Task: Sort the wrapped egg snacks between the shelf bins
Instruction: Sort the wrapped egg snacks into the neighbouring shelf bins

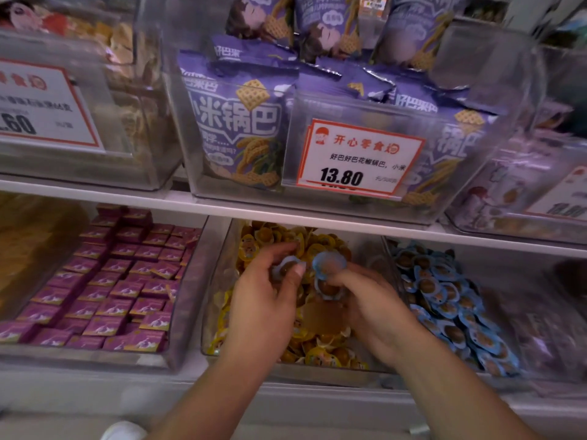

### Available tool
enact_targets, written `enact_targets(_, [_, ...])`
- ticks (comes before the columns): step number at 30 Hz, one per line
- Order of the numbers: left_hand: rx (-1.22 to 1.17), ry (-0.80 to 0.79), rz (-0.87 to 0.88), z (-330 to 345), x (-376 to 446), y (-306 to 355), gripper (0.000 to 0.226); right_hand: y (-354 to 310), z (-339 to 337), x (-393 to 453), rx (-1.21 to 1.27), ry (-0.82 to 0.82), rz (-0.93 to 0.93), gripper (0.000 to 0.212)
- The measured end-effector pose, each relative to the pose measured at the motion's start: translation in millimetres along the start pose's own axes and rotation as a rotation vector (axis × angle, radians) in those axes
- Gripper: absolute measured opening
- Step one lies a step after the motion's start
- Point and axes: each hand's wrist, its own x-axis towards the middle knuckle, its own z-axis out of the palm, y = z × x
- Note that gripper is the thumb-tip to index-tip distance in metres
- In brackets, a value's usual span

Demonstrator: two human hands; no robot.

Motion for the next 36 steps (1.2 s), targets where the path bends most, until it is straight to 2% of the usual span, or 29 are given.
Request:
enact_targets(3, [-0.062, 0.001, 0.019, 12, 0, 4, 0.028, -1, 1, -19, 0.278, -0.251, 0.116, 0.041])
enact_targets(4, [-0.04, -0.021, 0.049, 17, -2, 5, 0.03, -2, 1, -24, 0.336, -0.287, 0.122, 0.041])
enact_targets(6, [0.084, -0.087, 0.164, 26, -6, 5, 0.037, -7, 5, -29, 0.42, -0.223, 0.122, 0.037])
enact_targets(8, [0.165, -0.221, 0.273, 37, -12, 7, 0.05, -12, 5, -34, 0.419, -0.044, 0.085, 0.04])
enact_targets(11, [0.116, -0.471, 0.341, 52, -24, 11, 0.074, -17, -11, -40, 0.34, 0.127, -0.027, 0.039])
enact_targets(15, [-0.065, -0.577, 0.361, 51, -34, 20, 0.078, -28, -40, -55, 0.343, 0.076, -0.132, 0.033])
enact_targets(19, [-0.245, -0.647, 0.182, 44, -38, 25, 0.071, -30, -78, -51, 0.357, 0.097, -0.189, 0.036])
enact_targets(23, [0.169, -0.498, 0.332, 37, -29, 15, 0.043, -41, -124, -22, 0.253, 0.309, -0.189, 0.036])
enact_targets(25, [0.28, -0.448, 0.355, 32, -23, 10, 0.034, -53, -143, -1, 0.083, 0.415, -0.219, 0.032])
enact_targets(29, [0.366, -0.273, 0.385, 15, -10, 10, 0.03, -66, -154, 16, -0.556, 0.553, -0.182, 0.043])
enact_targets(31, [0.453, -0.143, 0.432, -3, 1, 14, 0.028, -56, -138, 5, -0.881, 0.592, -0.328, 0.038])
enact_targets(33, [0.552, -0.03, 0.459, -26, 14, 13, 0.029, -42, -106, -14, -1.025, 0.526, -0.631, 0.032])
enact_targets(34, [0.595, 0.012, 0.447, -38, 19, 11, 0.031, -36, -83, -22, -1.069, 0.426, -0.754, 0.032])
enact_targets(36, [0.634, 0.046, 0.367, -58, 24, 5, 0.038, -25, -36, -29, -1.152, 0.068, -0.833, 0.031])
